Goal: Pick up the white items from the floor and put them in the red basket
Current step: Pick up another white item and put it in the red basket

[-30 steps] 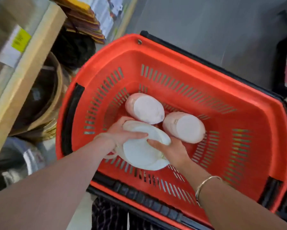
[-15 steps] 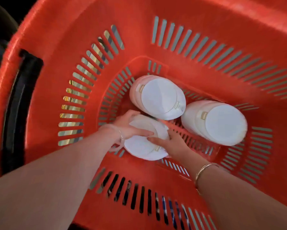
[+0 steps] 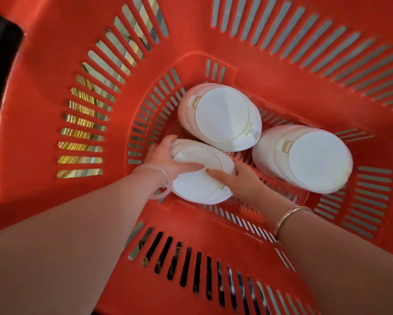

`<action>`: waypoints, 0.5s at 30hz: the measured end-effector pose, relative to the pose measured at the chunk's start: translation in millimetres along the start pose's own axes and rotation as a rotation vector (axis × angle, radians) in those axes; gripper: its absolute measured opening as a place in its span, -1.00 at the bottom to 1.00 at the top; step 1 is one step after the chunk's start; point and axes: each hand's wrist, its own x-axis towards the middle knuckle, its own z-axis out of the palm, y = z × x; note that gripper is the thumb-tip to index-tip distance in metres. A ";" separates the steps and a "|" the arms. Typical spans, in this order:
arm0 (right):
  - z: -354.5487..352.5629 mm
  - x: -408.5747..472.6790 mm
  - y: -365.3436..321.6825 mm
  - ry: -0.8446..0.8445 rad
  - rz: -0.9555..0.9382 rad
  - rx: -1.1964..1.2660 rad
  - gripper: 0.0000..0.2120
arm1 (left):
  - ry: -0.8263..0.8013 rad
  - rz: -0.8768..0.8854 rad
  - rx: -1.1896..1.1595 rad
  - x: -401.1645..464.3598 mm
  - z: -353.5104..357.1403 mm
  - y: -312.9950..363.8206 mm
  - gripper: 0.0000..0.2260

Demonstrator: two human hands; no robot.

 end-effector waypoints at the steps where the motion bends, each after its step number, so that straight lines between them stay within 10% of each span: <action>1: 4.5 -0.9 -2.6 0.027 -0.024 -0.042 -0.43 | 0.005 -0.013 0.034 -0.9 -2.7 2.1 -0.13; 15: 21.9 -170.7 -165.2 0.114 0.059 -0.133 -0.26 | 0.020 -0.140 -0.294 -166.9 -125.6 74.1 -0.49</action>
